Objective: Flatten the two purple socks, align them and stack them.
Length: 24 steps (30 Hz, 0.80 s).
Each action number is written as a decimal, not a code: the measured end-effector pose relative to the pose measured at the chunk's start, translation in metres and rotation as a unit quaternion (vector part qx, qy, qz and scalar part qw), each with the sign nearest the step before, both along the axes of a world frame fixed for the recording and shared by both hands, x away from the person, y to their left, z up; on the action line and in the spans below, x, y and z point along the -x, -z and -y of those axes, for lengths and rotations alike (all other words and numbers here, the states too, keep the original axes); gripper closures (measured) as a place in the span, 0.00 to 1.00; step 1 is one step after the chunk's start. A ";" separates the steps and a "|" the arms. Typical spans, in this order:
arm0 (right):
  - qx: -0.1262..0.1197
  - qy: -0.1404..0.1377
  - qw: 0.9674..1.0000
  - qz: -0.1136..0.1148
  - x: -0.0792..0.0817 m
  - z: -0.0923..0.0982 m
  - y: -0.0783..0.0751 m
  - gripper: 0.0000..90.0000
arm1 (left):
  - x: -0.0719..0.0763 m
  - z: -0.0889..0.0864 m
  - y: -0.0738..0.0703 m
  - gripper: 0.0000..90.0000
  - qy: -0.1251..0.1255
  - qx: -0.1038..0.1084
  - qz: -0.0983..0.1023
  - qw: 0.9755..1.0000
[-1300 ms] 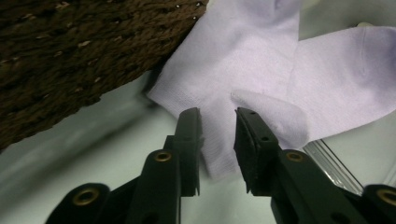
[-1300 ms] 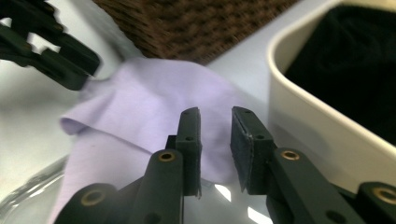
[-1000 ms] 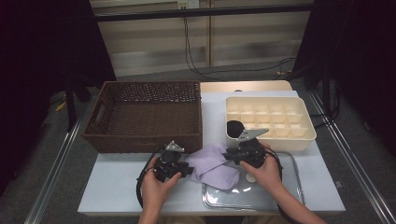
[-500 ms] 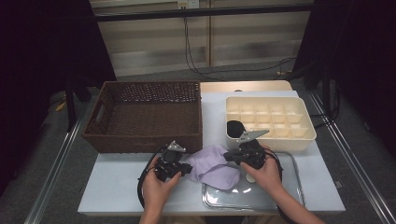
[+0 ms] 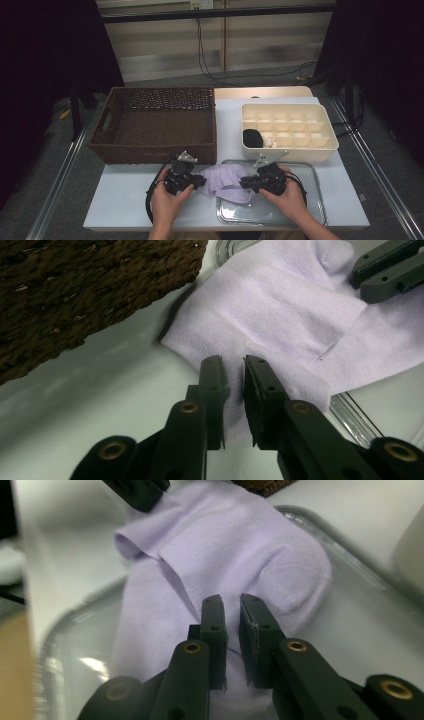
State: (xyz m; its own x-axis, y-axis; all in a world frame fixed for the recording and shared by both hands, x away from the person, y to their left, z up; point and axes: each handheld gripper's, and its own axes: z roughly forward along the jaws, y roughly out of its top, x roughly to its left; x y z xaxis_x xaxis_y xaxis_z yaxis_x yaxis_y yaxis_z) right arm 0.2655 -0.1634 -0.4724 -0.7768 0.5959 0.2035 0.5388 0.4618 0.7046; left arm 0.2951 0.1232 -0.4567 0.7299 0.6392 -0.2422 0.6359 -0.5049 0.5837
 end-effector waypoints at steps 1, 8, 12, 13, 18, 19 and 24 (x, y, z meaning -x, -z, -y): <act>0.020 -0.005 1.000 0.022 0.001 -0.003 -0.001 0.93 | 0.000 0.000 0.000 0.85 0.000 0.002 0.000 1.000; 0.059 0.012 0.996 0.065 -0.015 -0.007 -0.001 0.99 | 0.000 0.001 0.000 0.85 -0.002 0.006 -0.001 1.000; 0.062 0.022 0.995 0.070 -0.030 -0.005 -0.001 0.96 | -0.001 0.002 0.001 0.83 0.001 0.004 0.004 1.000; 0.060 0.025 0.995 0.070 -0.033 -0.005 0.000 0.94 | 0.000 0.002 0.001 0.81 -0.003 0.004 0.008 1.000; 0.037 0.040 0.997 0.063 -0.033 0.004 -0.002 0.78 | 0.000 -0.001 0.001 0.79 -0.003 0.007 0.002 1.000; 0.032 0.039 0.997 0.064 -0.031 0.006 -0.003 0.76 | 0.000 -0.001 0.001 0.78 -0.006 0.007 0.004 1.000; 0.040 0.036 0.996 0.064 -0.019 0.018 -0.006 0.81 | 0.002 0.002 0.002 0.76 -0.003 0.006 0.004 1.000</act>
State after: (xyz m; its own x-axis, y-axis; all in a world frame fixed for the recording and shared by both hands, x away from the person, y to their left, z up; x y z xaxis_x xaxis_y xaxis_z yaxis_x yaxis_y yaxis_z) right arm 0.2846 -0.1813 -0.4663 -0.7475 0.6620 0.0554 0.4815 0.4825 0.7316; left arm 0.2935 0.1212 -0.4588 0.7281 0.6404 -0.2447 0.6342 -0.4936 0.5951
